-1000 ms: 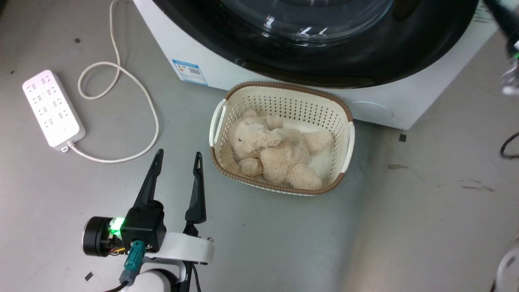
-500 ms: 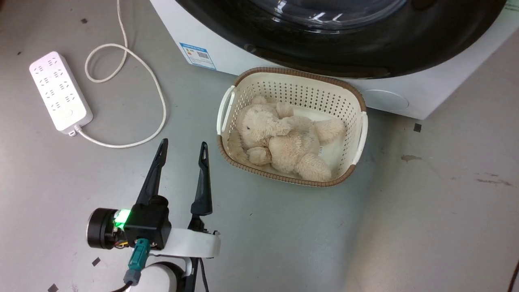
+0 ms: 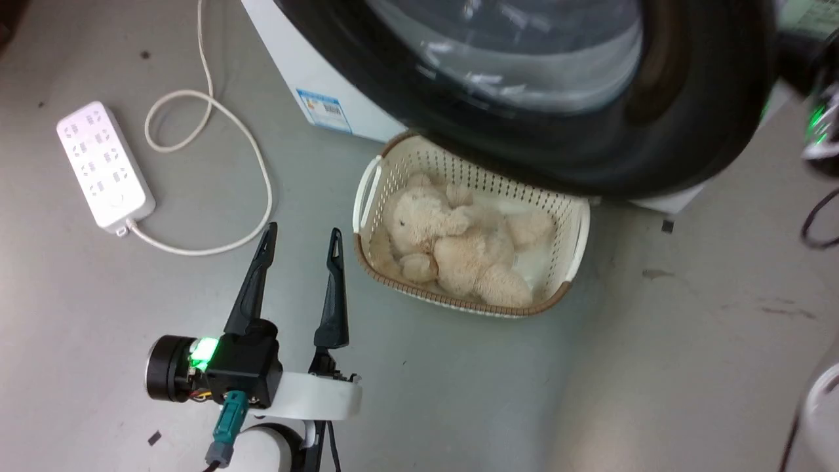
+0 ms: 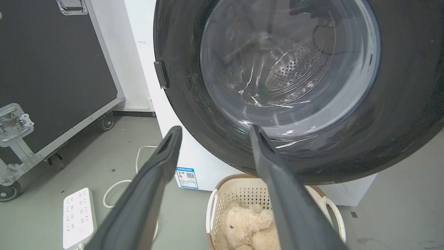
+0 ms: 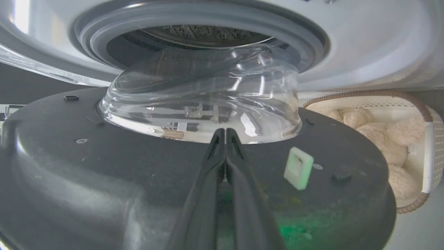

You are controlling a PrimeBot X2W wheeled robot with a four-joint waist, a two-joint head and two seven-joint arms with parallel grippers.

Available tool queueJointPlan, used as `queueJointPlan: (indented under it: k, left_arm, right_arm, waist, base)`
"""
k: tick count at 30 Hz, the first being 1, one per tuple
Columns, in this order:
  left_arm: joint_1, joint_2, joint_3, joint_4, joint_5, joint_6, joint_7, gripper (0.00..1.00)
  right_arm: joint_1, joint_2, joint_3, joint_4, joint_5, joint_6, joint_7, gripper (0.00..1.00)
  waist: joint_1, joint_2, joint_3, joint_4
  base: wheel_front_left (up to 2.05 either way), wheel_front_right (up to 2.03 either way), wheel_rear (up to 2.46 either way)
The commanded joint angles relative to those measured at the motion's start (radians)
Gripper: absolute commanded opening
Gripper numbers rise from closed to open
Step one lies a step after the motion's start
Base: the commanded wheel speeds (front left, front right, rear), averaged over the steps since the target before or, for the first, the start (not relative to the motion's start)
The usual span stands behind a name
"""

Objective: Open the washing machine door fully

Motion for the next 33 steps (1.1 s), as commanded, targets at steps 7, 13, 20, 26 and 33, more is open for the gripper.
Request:
queueJointPlan:
  k: [7,13,20,26,33]
  left_arm:
    - [0.039,0.012,0.000,0.030,-0.010,-0.003,-0.021,1.00]
    - [0.089,0.025,0.005,0.060,-0.014,-0.024,-0.021,1.00]
    - [0.142,0.033,0.007,0.087,-0.021,-0.045,-0.021,1.00]
    - [0.163,0.037,-0.001,0.110,-0.035,-0.080,-0.021,1.00]
    - [0.161,0.033,0.008,0.118,-0.048,-0.094,-0.021,1.00]
  right_arm:
    - [0.157,0.068,-0.008,-0.081,0.042,0.000,0.199,0.00]
    - [0.334,0.071,0.191,-0.113,0.238,0.000,0.274,0.00]
    - [0.521,0.071,0.535,-0.170,0.547,0.000,0.176,0.00]
    - [0.632,0.071,0.758,-0.272,0.667,0.000,0.039,0.00]
    - [0.668,0.071,0.851,-0.310,0.696,0.000,-0.055,0.00]
  waist:
    - [0.0000,-0.0001,-0.103,-0.012]
    - [0.0000,-0.0001,-0.182,-0.021]
    - [0.0000,-0.0001,-0.237,-0.026]
    - [0.0000,-0.0001,-0.255,-0.018]
    - [0.0000,-0.0001,-0.259,-0.019]
  base:
    - [0.00,0.00,0.00]
    - [0.00,0.00,0.00]
    - [0.00,0.00,0.00]
    - [0.00,0.00,0.00]
    - [0.00,0.00,0.00]
